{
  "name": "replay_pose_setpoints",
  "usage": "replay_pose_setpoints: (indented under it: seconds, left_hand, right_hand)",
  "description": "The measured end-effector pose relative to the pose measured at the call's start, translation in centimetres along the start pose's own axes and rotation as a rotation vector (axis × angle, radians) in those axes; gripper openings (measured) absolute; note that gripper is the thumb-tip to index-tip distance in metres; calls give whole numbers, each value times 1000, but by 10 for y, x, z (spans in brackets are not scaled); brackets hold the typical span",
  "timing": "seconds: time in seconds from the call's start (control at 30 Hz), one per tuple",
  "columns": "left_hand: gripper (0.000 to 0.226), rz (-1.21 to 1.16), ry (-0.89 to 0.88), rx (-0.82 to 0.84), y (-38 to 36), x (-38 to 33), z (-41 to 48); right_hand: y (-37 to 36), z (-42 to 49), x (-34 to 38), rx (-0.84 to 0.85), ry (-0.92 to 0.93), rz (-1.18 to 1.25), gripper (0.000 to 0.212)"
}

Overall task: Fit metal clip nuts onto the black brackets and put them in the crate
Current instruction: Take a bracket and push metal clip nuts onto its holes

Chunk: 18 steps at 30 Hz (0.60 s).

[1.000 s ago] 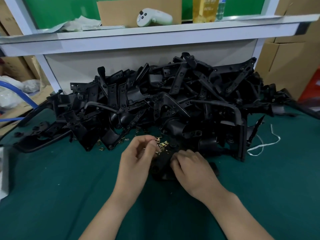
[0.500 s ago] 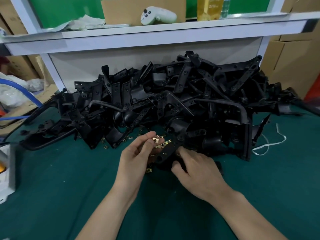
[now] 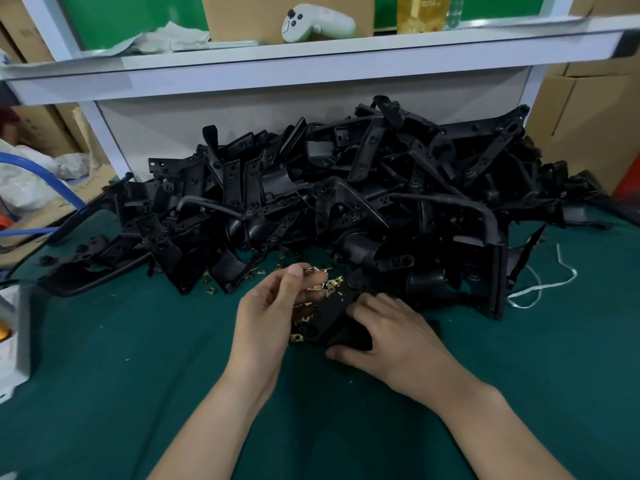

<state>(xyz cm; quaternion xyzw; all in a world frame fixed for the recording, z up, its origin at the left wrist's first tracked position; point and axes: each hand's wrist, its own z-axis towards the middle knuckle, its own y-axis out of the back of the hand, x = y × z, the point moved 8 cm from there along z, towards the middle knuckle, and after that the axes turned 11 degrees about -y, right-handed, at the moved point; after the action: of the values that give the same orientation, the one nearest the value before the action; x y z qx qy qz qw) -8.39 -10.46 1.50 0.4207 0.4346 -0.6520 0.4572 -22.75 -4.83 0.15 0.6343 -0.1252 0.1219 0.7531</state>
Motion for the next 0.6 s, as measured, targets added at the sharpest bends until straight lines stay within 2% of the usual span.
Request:
replay_pose_setpoints:
  seconds: [0.2,0.6]
  left_hand:
    - [31,-91,140,-88,9,13,0]
    - [23,-167,177,-112,10,12,1]
  right_hand:
    - [0,0,0,3,3,21,71]
    - [-2,0,-2,18,-16,29,77]
